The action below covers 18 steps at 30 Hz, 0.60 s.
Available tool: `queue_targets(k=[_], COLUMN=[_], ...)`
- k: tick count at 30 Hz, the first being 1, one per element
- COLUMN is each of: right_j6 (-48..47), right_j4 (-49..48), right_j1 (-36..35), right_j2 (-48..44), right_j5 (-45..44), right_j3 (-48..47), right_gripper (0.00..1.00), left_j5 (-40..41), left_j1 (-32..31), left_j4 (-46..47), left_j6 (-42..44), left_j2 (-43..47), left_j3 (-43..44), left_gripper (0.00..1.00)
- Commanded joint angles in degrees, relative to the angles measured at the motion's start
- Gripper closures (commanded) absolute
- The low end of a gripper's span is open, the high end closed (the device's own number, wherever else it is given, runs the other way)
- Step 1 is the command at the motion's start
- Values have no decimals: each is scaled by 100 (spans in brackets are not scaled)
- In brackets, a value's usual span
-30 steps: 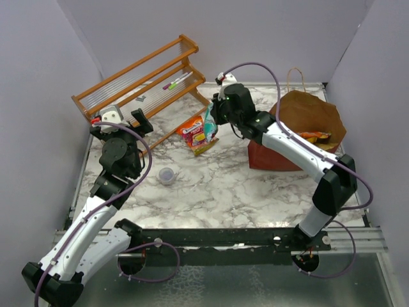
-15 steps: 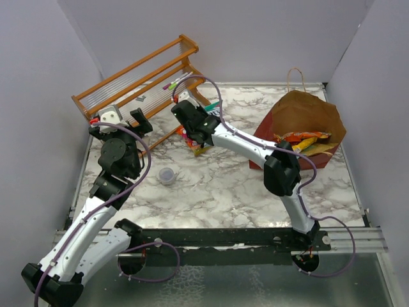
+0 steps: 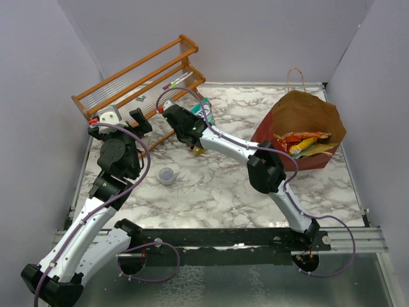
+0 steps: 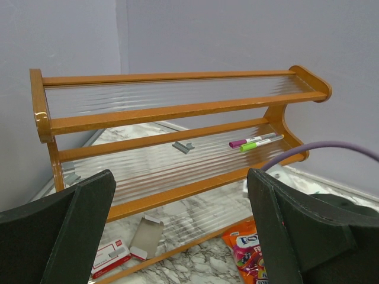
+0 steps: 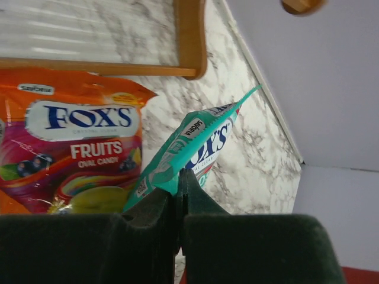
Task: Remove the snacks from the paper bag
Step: Place the snack at the center of the board.
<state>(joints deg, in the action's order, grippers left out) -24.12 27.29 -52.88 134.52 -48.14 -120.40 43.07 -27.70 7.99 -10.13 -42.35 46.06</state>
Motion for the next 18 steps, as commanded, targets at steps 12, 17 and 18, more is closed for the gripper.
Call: queue_targets(k=[12,17,18], right_j6=[556,1029,1111], right_j4=[251,277,292], right_j1=[-64,-64,-64], right_j2=[1025,1230,1249], right_j5=[1526,1853,1929], right_j3=[-1277,-1497,-1487], right_gripper=[91,79,77], left_j5=[60,84,83], left_j1=[46,45,46], left_j4=[28,29,29], left_j6=[64,90,90], left_j2=[-23,-40,-34], left_j3=[155,149,149], left_gripper=[4,4,4])
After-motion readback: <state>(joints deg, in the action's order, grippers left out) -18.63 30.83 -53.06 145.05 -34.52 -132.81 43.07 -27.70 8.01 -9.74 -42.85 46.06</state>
